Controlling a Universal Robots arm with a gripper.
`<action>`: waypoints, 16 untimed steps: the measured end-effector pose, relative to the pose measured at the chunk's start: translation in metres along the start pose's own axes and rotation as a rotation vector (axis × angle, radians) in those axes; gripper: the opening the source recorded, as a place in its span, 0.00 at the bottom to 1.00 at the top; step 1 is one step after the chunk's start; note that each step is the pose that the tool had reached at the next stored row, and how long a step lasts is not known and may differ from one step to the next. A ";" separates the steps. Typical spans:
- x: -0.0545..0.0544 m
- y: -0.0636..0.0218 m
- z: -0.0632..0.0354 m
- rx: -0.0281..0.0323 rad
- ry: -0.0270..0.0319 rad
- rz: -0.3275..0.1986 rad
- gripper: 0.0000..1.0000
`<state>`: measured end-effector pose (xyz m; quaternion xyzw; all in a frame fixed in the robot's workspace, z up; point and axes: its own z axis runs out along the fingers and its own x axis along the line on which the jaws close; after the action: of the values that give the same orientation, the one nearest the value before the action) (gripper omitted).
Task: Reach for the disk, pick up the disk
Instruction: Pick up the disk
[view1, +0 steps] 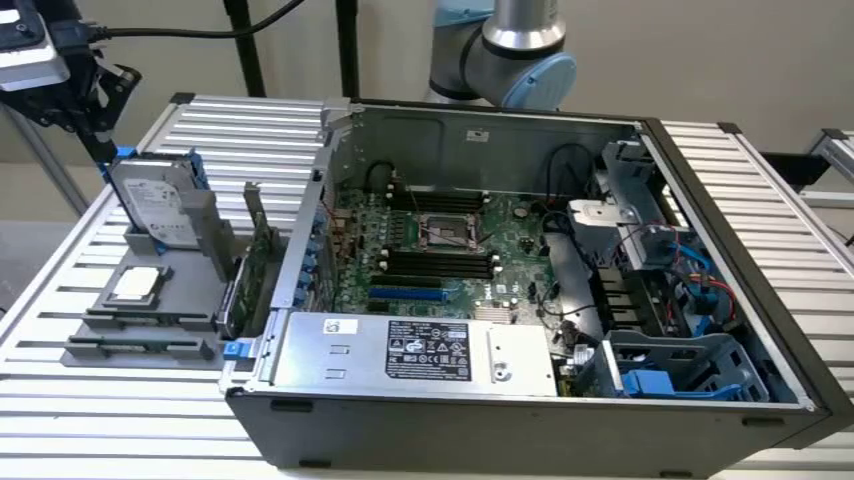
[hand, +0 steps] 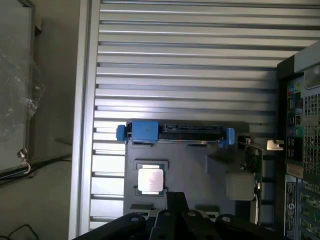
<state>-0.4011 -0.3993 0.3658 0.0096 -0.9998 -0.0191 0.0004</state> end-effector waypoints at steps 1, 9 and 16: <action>0.000 0.0000 0.0000 0.0000 0.0001 0.000 0.11; 0.012 0.0127 0.0005 0.0000 0.0000 0.000 0.11; 0.024 0.0388 0.0014 0.0001 0.0001 0.000 0.11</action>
<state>-0.4260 -0.3609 0.3659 0.0096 -0.9998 -0.0191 0.0005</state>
